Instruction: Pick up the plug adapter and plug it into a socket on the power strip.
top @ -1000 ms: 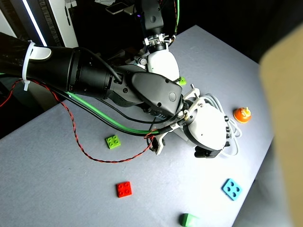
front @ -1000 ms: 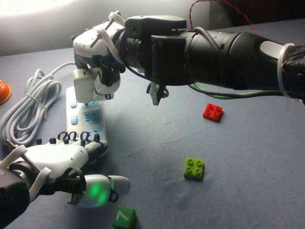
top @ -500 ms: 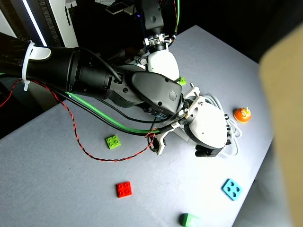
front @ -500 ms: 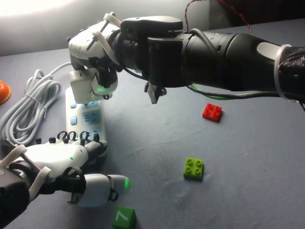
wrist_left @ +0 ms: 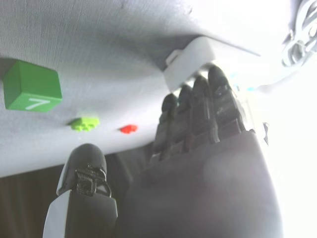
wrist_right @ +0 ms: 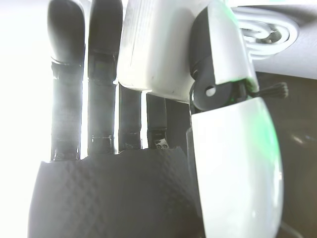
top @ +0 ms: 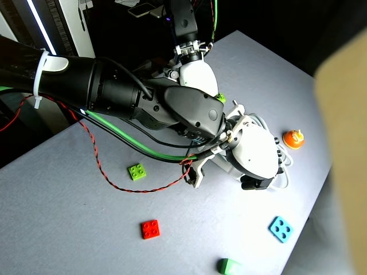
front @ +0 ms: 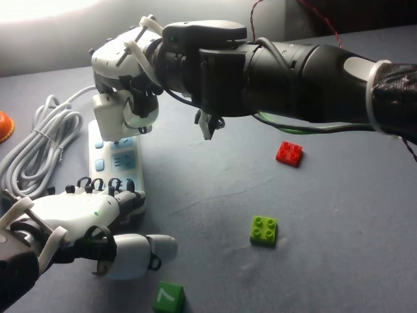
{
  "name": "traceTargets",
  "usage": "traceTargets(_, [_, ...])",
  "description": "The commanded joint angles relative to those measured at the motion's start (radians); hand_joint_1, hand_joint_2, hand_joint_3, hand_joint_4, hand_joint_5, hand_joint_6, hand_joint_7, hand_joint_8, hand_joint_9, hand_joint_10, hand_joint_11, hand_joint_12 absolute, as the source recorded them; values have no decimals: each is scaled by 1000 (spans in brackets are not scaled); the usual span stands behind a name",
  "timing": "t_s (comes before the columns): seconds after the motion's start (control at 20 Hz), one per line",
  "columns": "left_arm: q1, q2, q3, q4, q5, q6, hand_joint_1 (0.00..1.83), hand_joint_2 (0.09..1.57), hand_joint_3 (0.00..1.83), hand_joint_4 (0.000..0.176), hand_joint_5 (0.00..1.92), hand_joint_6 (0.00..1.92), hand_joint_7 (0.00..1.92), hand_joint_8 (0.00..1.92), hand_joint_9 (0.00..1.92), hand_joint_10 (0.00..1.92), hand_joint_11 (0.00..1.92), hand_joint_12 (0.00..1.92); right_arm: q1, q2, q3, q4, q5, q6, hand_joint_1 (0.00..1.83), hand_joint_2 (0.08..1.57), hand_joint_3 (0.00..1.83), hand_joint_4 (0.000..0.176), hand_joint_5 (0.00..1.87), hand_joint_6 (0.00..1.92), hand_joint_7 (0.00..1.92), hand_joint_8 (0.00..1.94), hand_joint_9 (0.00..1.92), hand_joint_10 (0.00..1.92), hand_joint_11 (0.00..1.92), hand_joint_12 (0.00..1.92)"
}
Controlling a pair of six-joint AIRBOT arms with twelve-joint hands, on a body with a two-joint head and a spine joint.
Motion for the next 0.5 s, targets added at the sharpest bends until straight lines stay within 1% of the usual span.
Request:
traceTargets(0.0, [1,5,2,6,-11,-7,0,1213,0,0,75,0,70,1,82,0,0,308,4,-10,3,-4,-65,7,1263,1109,1,0,902,943,1097,976,1083,742,879,1246])
traceTargets(0.1, [0,6,0,6,-10,-7,0,1210,0,0,86,4,81,4,90,3,0,330,1,-26,28,-4,-68,12,1258,1114,1,0,898,948,1082,1004,1051,777,851,1274])
traceTargets(0.15, [1,7,0,6,-9,-7,0,1209,0,0,90,3,92,5,99,4,0,357,0,-32,40,-4,-72,13,1256,1111,0,0,913,932,1084,993,1053,771,869,1254])
traceTargets(0.2, [2,9,0,6,-9,-6,0,1207,0,0,81,2,91,3,100,3,0,335,0,-41,54,-4,-75,14,1263,1104,0,0,927,904,1099,972,1065,756,887,1227])
traceTargets(0.25, [3,10,1,6,-9,-6,0,1204,0,0,77,2,93,3,103,4,0,331,-1,-44,58,-4,-76,14,1263,1103,0,0,929,900,1103,967,1068,753,891,1221])
traceTargets(0.3, [4,10,3,6,-9,-6,0,1204,0,0,82,2,101,4,108,4,0,367,-2,-47,58,-4,-76,15,1263,1107,1,0,915,917,1098,979,1071,736,889,1206])
traceTargets(0.45, [8,10,4,6,-9,-7,0,1202,0,0,105,7,115,5,120,5,0,358,-10,-53,58,-4,-73,18,1263,1097,0,0,951,867,1103,967,1075,728,877,1206])
